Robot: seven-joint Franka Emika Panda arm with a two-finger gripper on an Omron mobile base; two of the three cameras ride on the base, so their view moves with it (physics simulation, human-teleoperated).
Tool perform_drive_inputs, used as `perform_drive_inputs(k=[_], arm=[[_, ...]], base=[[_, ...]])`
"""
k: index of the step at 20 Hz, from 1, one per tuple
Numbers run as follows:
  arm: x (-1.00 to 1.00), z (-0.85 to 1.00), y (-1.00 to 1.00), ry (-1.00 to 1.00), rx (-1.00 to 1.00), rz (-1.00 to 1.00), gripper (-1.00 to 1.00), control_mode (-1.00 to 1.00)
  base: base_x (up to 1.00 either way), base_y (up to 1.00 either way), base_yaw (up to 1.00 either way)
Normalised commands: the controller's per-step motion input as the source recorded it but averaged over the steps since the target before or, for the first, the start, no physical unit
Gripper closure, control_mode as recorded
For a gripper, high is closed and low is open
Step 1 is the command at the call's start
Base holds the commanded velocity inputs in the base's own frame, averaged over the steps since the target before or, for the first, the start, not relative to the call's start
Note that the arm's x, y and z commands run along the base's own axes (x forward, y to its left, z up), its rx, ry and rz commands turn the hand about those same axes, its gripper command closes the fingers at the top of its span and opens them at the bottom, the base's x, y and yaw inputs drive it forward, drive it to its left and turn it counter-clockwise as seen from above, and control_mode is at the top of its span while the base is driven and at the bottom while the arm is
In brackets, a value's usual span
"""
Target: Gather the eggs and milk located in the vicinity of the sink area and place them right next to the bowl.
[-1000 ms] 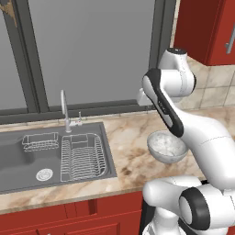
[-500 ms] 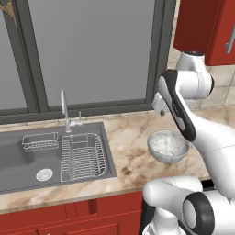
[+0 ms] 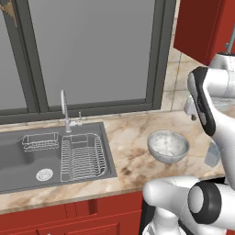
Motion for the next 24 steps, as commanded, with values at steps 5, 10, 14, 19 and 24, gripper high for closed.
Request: perform_drive_inputs(k=[5, 10, 14, 19, 24], arm=[[-0.41, -0.1, -0.91, 0.17, 0.0, 0.0, -1.0, -1.0], [-0.43, -0.52, -0.46, 0.09, 0.0, 0.0, -1.0, -1.0], [-0.07, -0.5, -0.28, 0.03, 0.0, 0.0, -1.0, -1.0], [0.11, -0.04, -0.04, -0.1, -0.05, 0.05, -1.0, -1.0], [0.19, 0.0, -0.07, -0.33, -0.1, 0.06, -1.0, -1.0]], base=[[0.0, 0.0, 0.0], [0.0, 0.0, 0.0], [0.0, 0.0, 0.0], [0.0, 0.0, 0.0], [0.0, 0.0, 0.0]])
